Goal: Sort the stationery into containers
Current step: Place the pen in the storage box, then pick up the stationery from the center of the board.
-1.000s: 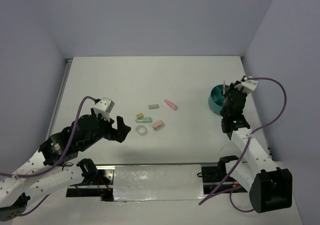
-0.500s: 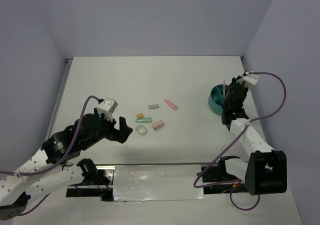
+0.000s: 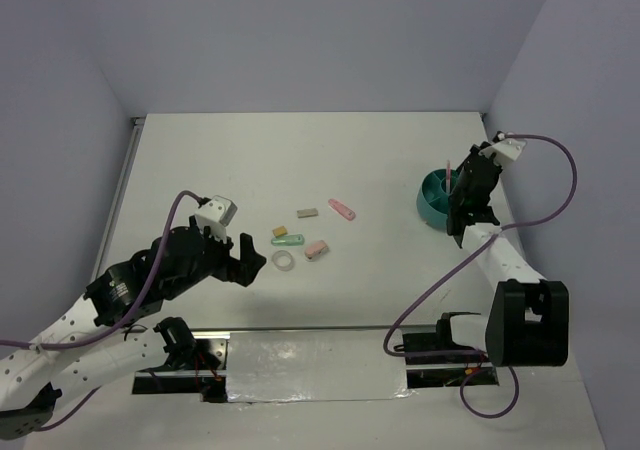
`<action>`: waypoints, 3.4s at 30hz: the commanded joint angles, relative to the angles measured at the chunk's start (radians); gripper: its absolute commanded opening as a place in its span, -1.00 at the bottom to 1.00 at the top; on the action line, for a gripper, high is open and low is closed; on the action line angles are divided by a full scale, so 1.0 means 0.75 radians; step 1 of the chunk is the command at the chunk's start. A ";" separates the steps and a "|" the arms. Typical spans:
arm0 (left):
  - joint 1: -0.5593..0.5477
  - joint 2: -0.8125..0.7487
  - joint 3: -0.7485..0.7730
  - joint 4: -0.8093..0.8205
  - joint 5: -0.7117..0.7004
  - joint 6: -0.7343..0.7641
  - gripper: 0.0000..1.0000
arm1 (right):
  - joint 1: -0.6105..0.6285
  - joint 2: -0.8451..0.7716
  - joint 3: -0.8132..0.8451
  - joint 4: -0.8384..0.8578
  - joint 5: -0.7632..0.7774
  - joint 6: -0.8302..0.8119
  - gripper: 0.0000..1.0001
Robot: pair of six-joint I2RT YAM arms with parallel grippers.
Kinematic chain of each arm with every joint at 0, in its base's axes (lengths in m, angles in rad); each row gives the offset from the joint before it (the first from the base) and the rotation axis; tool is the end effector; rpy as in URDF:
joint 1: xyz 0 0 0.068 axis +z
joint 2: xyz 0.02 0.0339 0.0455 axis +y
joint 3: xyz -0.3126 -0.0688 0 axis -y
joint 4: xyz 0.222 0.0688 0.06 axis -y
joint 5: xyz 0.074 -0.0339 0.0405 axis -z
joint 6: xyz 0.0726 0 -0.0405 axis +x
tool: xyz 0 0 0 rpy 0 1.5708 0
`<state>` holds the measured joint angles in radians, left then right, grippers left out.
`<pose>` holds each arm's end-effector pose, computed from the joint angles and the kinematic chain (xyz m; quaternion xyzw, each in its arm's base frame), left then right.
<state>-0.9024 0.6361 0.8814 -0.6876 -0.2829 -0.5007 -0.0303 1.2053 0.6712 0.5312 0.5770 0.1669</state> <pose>0.0774 -0.0653 0.3498 0.0930 0.8348 -0.2507 0.4813 0.2634 -0.0476 0.3437 0.2667 0.6558 -0.1548 0.6891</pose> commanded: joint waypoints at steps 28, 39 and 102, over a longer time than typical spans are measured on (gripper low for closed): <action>0.062 0.027 0.072 -0.155 -0.420 -0.208 0.99 | 0.410 -0.309 0.086 -0.432 -0.838 -0.048 0.62; 0.088 0.001 0.058 -0.130 -0.388 -0.198 0.99 | 0.836 0.334 0.438 -0.904 -0.833 -0.405 0.59; 0.088 -0.022 0.019 -0.008 -0.146 -0.065 0.99 | 0.789 1.271 1.263 -1.504 -0.917 -0.656 -0.21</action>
<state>-0.8398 0.6304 0.8925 -0.7322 -0.4046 -0.5747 0.5518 2.1342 1.5879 -0.5720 -0.1036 -0.3191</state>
